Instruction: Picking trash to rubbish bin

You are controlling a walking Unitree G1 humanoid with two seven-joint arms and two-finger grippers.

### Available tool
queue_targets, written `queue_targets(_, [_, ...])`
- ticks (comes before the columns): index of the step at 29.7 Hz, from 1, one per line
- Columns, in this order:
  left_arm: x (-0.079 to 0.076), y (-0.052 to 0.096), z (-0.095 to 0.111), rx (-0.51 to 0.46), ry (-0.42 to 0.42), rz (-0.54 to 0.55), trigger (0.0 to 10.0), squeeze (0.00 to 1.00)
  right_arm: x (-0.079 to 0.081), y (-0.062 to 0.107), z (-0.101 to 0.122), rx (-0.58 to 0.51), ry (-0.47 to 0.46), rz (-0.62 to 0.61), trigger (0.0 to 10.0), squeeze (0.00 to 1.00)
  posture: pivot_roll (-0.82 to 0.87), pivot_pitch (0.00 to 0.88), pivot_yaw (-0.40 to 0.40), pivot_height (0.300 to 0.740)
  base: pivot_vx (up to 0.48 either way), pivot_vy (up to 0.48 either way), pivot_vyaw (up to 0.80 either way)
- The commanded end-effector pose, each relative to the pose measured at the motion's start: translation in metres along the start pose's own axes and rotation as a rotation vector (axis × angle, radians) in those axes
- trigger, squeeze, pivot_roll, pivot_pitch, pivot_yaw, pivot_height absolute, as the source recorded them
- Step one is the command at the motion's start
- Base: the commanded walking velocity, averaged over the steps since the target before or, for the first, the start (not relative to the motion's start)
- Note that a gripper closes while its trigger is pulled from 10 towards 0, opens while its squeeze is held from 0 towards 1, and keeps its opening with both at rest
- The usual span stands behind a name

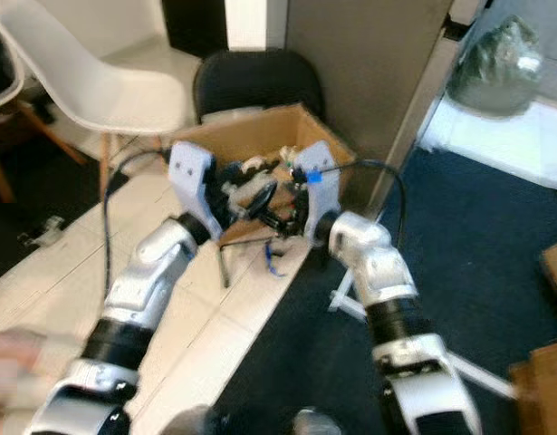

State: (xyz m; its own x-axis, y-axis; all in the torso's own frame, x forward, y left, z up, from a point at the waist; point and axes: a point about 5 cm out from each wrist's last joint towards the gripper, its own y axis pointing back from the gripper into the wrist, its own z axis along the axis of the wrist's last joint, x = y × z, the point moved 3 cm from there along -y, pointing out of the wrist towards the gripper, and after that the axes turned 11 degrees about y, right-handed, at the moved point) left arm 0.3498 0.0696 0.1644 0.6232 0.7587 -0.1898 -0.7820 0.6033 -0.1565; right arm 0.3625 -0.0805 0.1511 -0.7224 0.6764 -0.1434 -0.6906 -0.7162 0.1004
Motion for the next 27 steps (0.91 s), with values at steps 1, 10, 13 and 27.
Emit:
queue_targets(1, [-0.0012, 0.0011, -0.0118, 0.050, 0.007, -0.002, 10.0, 0.00, -0.0029, 0.0007, 0.0057, -0.027, 0.005, -0.010, 10.0, 0.00, -0.03, 0.000, -0.077, 0.740, -0.405, 0.000, 0.00])
queue_targets(10, [-0.0012, 0.0012, -0.0119, 0.050, 0.009, -0.003, 10.0, 0.00, -0.0031, 0.0007, 0.0062, -0.034, 0.005, -0.014, 10.0, 0.00, -0.04, 0.000, -0.077, 0.740, -0.410, 0.000, 0.00])
queue_targets(13, [-0.0012, 0.0013, -0.0119, 0.049, 0.012, -0.003, 10.0, 0.00, -0.0034, 0.0008, 0.0070, -0.042, 0.001, -0.017, 10.0, 0.00, -0.04, 0.000, -0.077, 0.740, -0.412, 0.000, 0.00])
queue_targets(27, [0.0033, 0.0003, -0.0142, 0.052, 0.020, 0.006, 10.0, 0.00, -0.0071, 0.0008, 0.0070, -0.065, 0.009, -0.040, 10.0, 0.00, -0.05, 0.000, -0.083, 0.740, -0.413, 0.000, 0.00])
